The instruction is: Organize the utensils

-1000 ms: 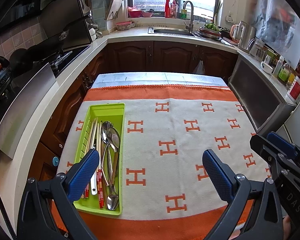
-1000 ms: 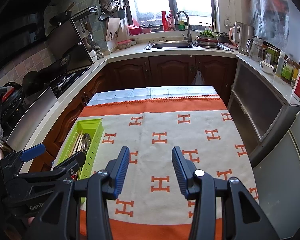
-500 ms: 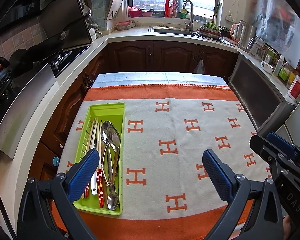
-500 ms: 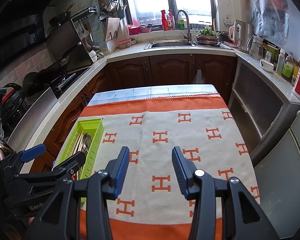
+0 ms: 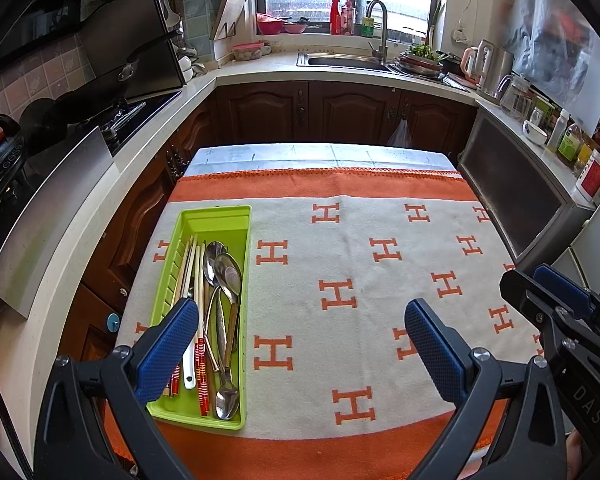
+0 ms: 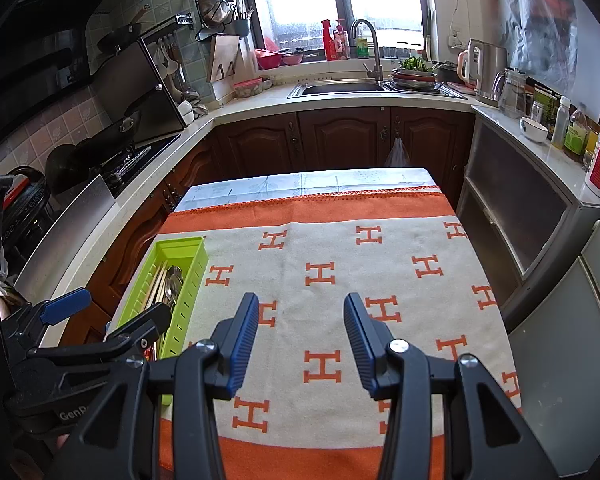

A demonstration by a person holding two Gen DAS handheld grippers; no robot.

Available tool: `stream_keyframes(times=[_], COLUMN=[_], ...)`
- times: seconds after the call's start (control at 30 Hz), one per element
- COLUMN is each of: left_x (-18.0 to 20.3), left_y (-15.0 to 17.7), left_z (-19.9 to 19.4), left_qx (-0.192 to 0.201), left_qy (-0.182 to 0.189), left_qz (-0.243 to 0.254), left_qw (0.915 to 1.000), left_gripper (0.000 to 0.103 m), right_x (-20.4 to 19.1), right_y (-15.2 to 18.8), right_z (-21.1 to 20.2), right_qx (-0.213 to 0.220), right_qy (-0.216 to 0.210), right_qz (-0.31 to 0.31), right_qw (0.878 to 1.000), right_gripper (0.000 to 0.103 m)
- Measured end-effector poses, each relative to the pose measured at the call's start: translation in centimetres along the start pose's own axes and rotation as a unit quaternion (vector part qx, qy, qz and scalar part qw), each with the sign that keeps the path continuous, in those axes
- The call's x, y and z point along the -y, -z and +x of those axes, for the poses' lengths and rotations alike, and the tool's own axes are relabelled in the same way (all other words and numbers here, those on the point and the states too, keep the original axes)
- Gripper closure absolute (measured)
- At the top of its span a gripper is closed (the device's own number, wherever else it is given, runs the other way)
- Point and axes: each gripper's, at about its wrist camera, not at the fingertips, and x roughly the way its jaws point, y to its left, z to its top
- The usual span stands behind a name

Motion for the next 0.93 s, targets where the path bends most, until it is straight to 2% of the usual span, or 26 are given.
stream_keyframes(times=[0.93], left_x=[-0.67], left_y=[0.16], left_z=[-0.09], left_qx=[-0.003], left_qy=[-0.001], left_qz=[0.0], left_qw=[1.0], left_gripper=[0.001], right_x=[0.12], right_y=[0.06], right_z=[0.0], right_qx=[-0.001], right_qy=[-0.001], right_qz=[0.001], right_qw=[1.0], right_gripper=[0.059])
